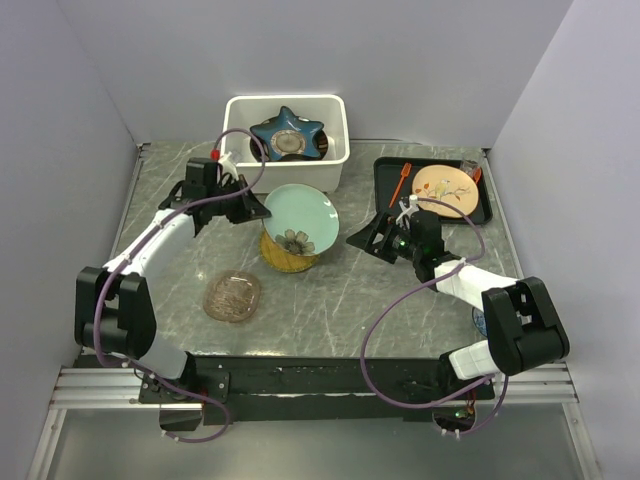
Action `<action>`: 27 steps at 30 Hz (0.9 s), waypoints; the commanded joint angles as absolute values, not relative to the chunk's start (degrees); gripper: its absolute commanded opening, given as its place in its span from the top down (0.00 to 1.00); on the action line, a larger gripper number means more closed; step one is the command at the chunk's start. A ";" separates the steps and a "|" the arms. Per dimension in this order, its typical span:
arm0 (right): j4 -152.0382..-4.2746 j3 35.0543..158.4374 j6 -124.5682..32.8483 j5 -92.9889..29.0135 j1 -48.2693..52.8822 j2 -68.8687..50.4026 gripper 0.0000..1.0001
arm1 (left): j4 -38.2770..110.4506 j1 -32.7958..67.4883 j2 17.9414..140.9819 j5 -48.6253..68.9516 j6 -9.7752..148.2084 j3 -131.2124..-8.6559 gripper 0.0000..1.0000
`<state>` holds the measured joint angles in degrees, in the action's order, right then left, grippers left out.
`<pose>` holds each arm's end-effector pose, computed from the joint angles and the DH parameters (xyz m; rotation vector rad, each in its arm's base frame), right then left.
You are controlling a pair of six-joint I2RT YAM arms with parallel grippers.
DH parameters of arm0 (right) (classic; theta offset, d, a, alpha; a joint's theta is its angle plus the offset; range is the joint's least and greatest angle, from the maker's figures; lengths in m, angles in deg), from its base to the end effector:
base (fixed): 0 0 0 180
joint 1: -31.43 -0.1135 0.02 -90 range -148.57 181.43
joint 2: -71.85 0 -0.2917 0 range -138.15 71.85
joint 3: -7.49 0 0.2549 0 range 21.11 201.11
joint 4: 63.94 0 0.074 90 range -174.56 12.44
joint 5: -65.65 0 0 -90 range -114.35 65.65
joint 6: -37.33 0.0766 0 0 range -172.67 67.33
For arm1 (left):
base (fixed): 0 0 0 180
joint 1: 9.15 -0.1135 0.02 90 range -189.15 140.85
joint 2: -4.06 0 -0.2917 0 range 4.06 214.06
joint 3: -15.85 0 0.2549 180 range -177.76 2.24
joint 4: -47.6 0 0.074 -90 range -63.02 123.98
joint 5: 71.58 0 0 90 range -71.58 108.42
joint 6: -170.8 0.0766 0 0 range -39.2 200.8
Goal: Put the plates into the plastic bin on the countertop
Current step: Place the plate in the plastic bin.
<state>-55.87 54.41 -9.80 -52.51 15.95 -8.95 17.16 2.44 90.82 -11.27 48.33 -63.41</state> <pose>0.2914 0.1182 0.1977 0.1787 2.1477 1.1171 0.3520 -0.1109 0.2851 -0.1239 2.3136 -0.9855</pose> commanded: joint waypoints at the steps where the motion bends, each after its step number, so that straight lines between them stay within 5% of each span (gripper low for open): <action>1: -55.41 53.98 -11.28 -51.59 16.23 -7.08 0.09 | 21.51 2.10 87.99 -15.94 47.57 -69.30 0.99; 27: -55.06 52.93 -11.63 -51.77 16.23 -7.08 0.07 | 15.00 0.95 97.22 -17.34 48.28 -90.22 0.99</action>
<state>-56.39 53.34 -10.59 -52.20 15.95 -8.64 10.02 1.37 98.10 -12.43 50.01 -83.41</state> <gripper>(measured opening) 0.930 0.034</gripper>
